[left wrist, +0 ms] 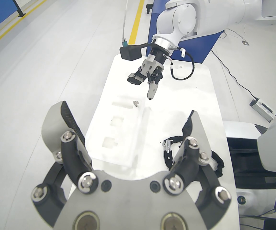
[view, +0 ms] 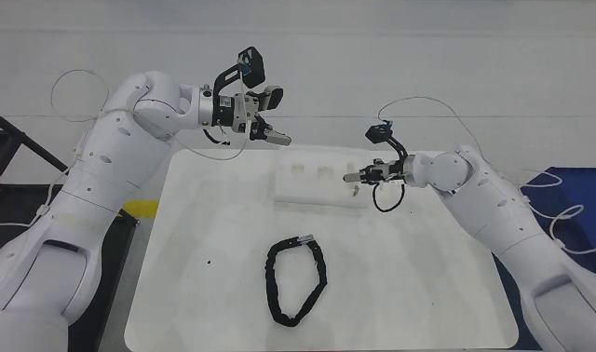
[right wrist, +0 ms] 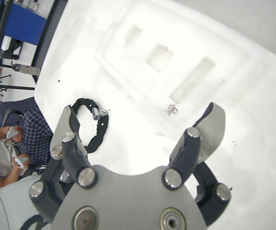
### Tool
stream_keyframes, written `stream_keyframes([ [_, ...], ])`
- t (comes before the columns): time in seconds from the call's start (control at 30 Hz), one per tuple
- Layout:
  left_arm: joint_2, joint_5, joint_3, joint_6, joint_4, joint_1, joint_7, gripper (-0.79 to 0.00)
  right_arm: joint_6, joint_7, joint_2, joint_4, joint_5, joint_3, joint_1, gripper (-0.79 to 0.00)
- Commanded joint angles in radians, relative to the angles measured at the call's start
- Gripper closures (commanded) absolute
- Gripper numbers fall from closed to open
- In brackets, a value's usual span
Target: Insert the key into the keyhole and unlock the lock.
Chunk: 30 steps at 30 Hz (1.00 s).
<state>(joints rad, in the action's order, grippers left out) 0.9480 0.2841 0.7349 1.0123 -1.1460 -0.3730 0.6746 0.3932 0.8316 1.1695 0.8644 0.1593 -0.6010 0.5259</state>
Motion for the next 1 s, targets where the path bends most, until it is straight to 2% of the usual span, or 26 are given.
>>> stream_keyframes([
  [0.0,0.000,0.000,0.000,0.000,0.000,0.000,0.000,-0.785,-0.090,0.037,0.017,-0.024,-0.010,0.017,-0.007,-0.785],
  [0.13,0.000,0.000,0.000,0.000,0.000,0.000,0.000,-0.785,-0.203,0.097,0.050,-0.054,-0.022,0.045,-0.037,-0.785],
  [0.2,0.000,0.000,0.000,0.000,0.000,0.000,0.000,-0.785,-0.226,0.106,0.065,-0.067,-0.020,0.057,-0.046,-0.785],
  [0.4,0.000,0.000,0.000,0.000,0.000,0.000,0.000,-0.785,-0.190,0.105,0.100,-0.133,-0.019,0.073,-0.072,-0.785],
  [0.47,0.000,0.000,0.000,0.000,0.000,0.000,0.000,-0.785,-0.179,0.087,0.109,-0.142,0.029,0.086,-0.091,-0.785],
  [0.97,0.000,0.000,0.000,0.000,0.000,0.000,0.000,-0.785,-0.179,0.087,0.109,-0.142,0.029,0.086,-0.091,-0.785],
])
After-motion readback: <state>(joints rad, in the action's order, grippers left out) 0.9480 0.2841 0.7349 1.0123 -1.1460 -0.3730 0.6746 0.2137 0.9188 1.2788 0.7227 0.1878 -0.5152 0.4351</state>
